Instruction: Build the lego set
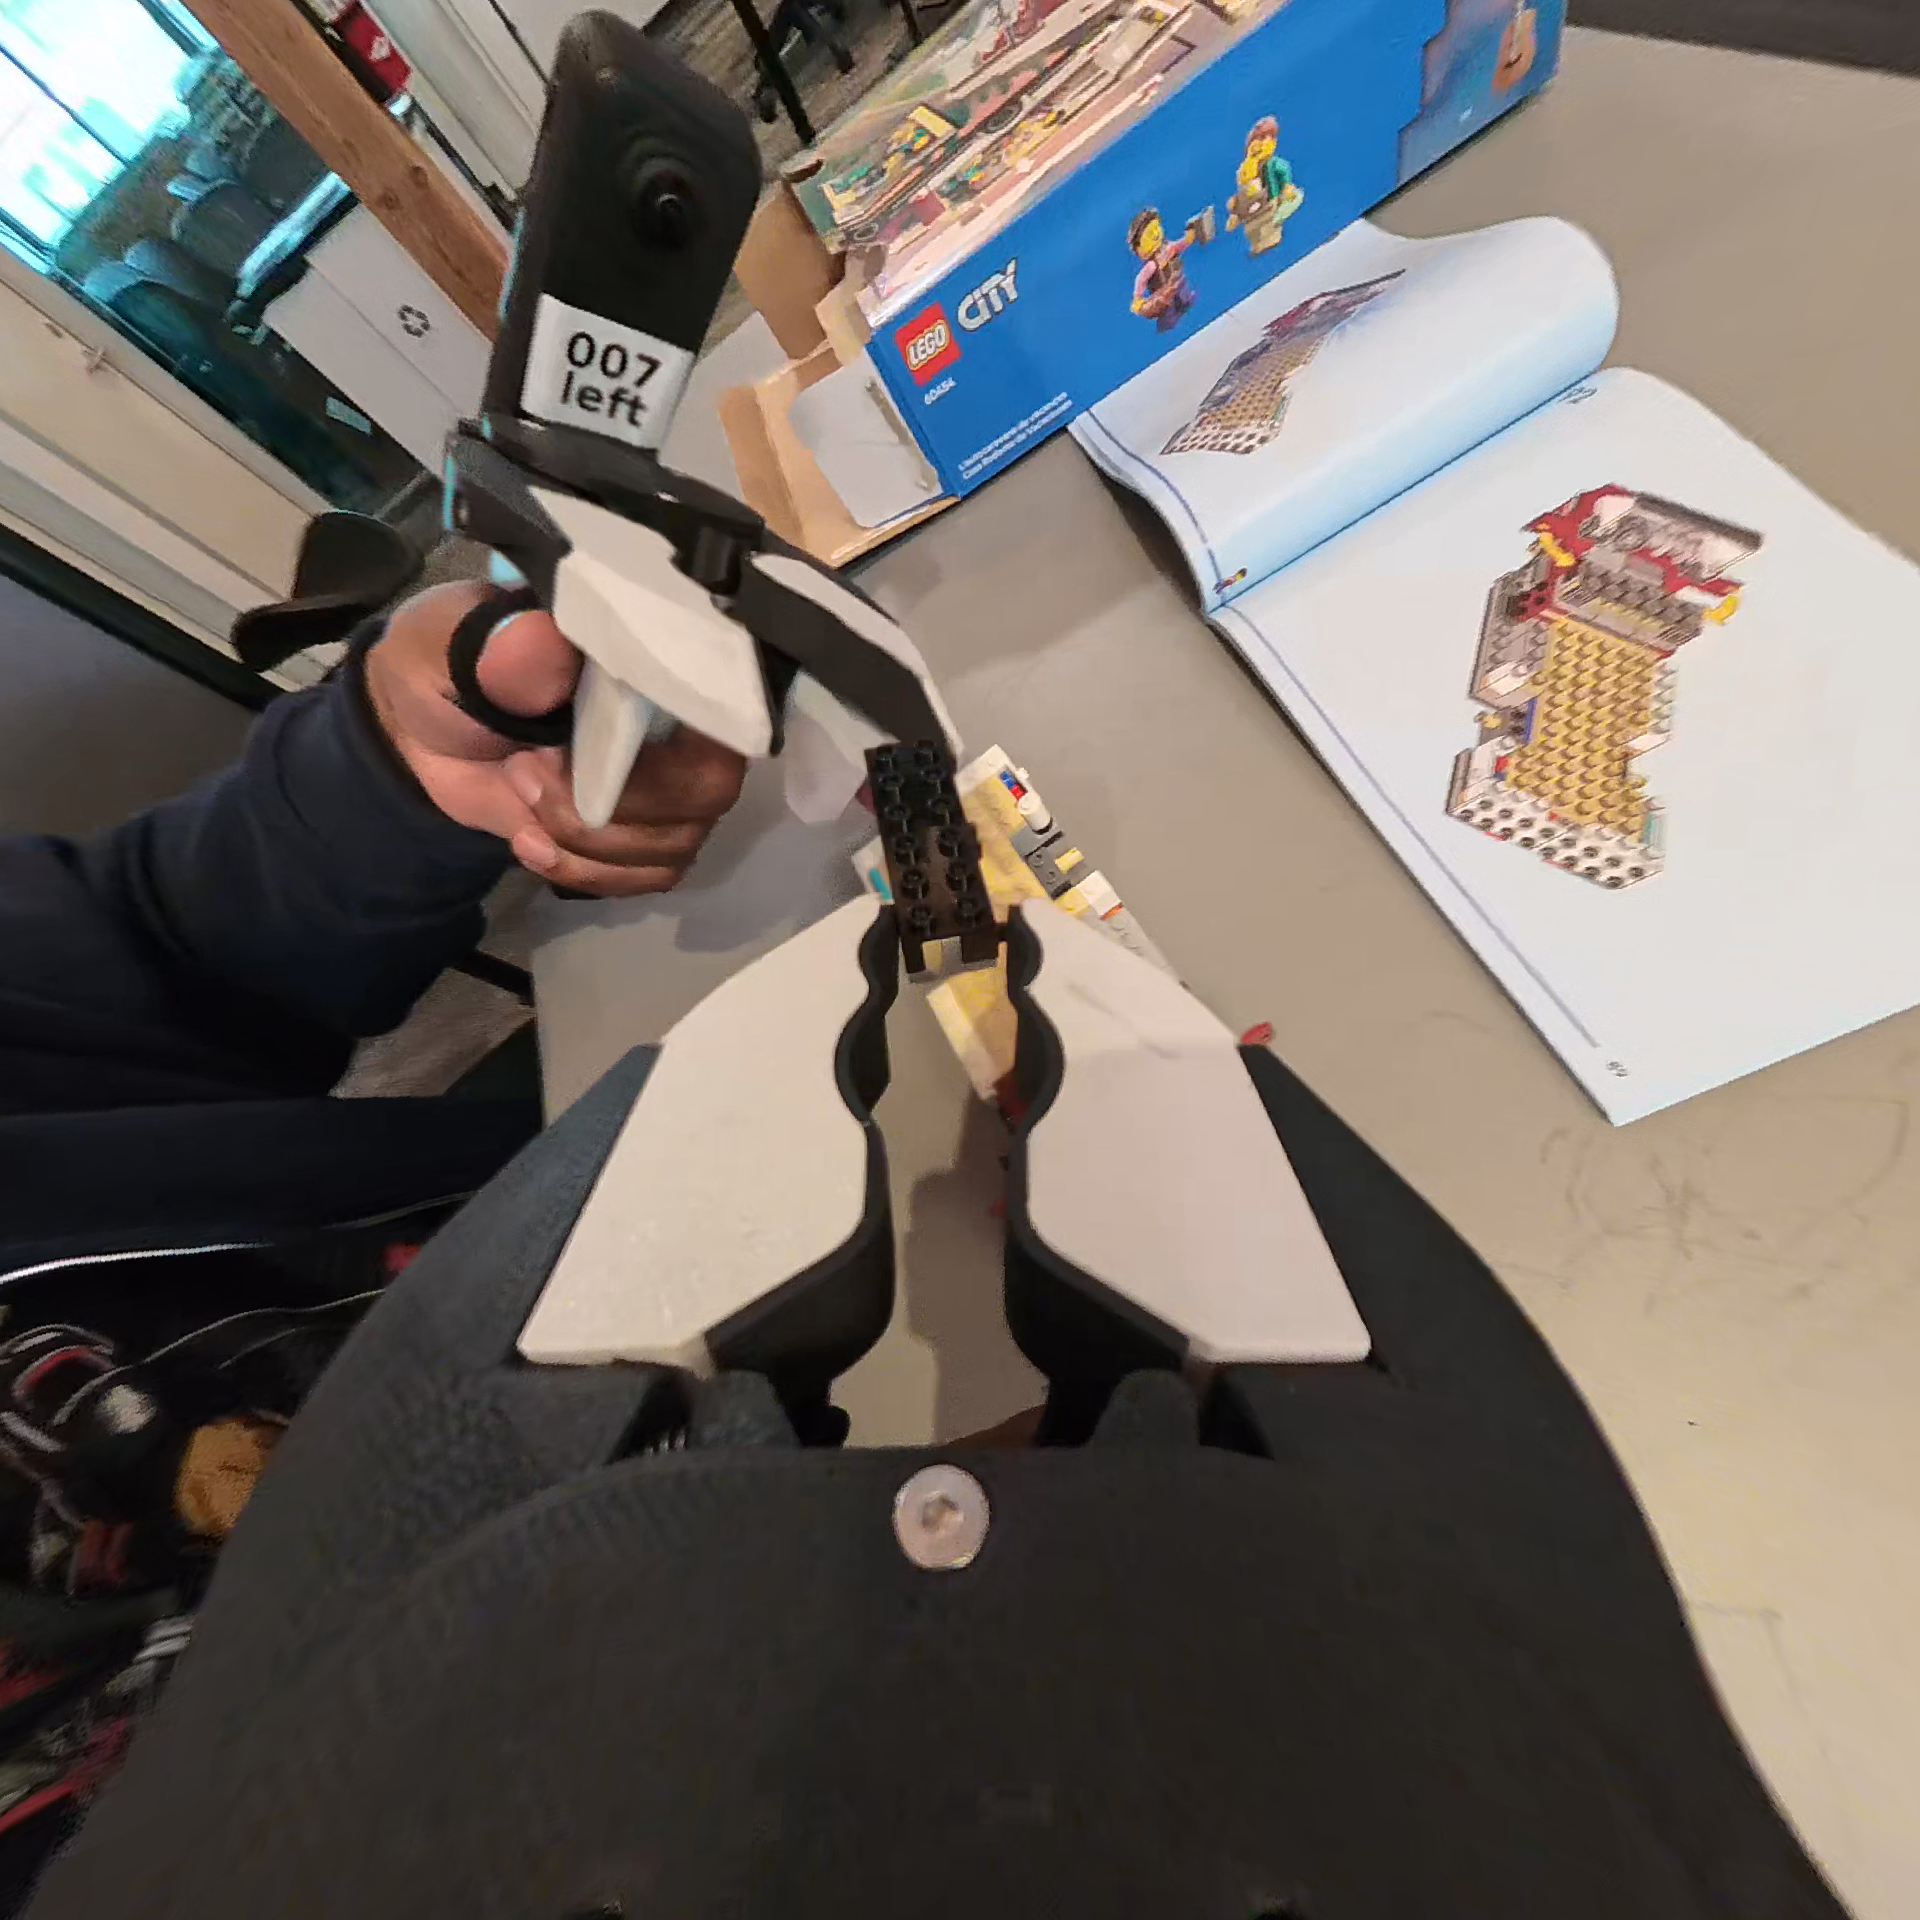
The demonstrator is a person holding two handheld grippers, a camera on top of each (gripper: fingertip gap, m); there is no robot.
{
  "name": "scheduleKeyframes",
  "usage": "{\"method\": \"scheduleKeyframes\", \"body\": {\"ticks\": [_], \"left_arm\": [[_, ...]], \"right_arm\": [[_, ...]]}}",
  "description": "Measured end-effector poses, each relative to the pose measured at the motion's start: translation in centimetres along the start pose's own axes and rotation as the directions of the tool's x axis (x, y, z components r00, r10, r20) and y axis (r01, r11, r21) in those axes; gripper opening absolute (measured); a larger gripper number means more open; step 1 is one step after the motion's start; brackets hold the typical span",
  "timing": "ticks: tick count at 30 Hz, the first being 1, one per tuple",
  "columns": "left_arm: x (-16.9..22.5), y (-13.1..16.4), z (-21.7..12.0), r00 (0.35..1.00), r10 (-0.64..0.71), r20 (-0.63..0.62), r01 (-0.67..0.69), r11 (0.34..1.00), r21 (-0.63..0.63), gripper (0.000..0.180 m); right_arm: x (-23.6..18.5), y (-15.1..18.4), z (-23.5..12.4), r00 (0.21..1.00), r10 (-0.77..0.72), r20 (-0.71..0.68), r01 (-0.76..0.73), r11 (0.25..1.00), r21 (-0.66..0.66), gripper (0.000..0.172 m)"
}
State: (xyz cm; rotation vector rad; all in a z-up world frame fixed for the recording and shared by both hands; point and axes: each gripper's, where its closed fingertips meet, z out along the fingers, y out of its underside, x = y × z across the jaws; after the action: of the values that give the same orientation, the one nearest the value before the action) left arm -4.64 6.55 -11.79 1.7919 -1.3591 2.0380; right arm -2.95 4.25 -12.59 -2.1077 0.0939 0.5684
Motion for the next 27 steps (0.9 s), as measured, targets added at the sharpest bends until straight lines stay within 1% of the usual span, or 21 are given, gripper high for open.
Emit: {"method": "scheduleKeyframes", "body": {"ticks": [4, 8, 11, 12, 14, 16, 17, 22, 27], "left_arm": [[-0.4, 0.7, 0.7, 0.999, 0.000, 0.038, 0.002, 0.999, -0.037, 0.044], [-0.8, 0.6, 1.3, 0.997, -0.056, 0.050, 0.056, 0.998, -0.012, 0.041], [-0.4, 0.2, 1.6, 0.995, -0.097, 0.011, 0.097, 0.995, 0.024, 0.029], [-0.4, 0.1, 1.6, 0.995, -0.100, 0.008, 0.099, 0.995, 0.032, 0.022], [-0.3, 0.0, 1.6, 0.996, -0.085, 0.007, 0.084, 0.995, 0.044, 0.021], [0.0, -0.3, 1.4, 0.997, -0.080, -0.007, 0.080, 0.995, 0.063, 0.017], [0.0, -0.5, 1.3, 0.997, -0.080, -0.016, 0.081, 0.994, 0.076, 0.007], [-0.6, -0.3, 1.2, 0.995, -0.094, -0.028, 0.096, 0.993, 0.073, 0.005], [-1.6, -0.3, 1.1, 0.992, -0.120, -0.042, 0.123, 0.990, 0.074, 0.005]], "right_arm": [[0.4, -0.3, 0.1, 0.985, -0.120, -0.124, 0.121, 0.993, 0.007, 0.019], [-0.1, -0.8, 0.1, 0.958, -0.199, -0.208, 0.209, 0.977, 0.030, 0.019], [-0.1, -0.8, 0.0, 0.923, -0.240, -0.301, 0.264, 0.964, 0.042, 0.019], [-0.1, -0.7, 0.0, 0.908, -0.261, -0.328, 0.289, 0.957, 0.039, 0.019], [-0.4, -0.5, 0.0, 0.882, -0.293, -0.368, 0.329, 0.944, 0.037, 0.019], [-0.8, -0.1, 0.1, 0.873, -0.308, -0.379, 0.347, 0.937, 0.037, 0.021], [-1.0, 0.2, 0.3, 0.872, -0.315, -0.375, 0.353, 0.935, 0.037, 0.020], [-1.0, 0.7, 1.0, 0.854, -0.333, -0.400, 0.374, 0.927, 0.027, 0.020], [-0.3, 1.1, 1.8, 0.870, -0.308, -0.385, 0.342, 0.939, 0.022, 0.020]]}}
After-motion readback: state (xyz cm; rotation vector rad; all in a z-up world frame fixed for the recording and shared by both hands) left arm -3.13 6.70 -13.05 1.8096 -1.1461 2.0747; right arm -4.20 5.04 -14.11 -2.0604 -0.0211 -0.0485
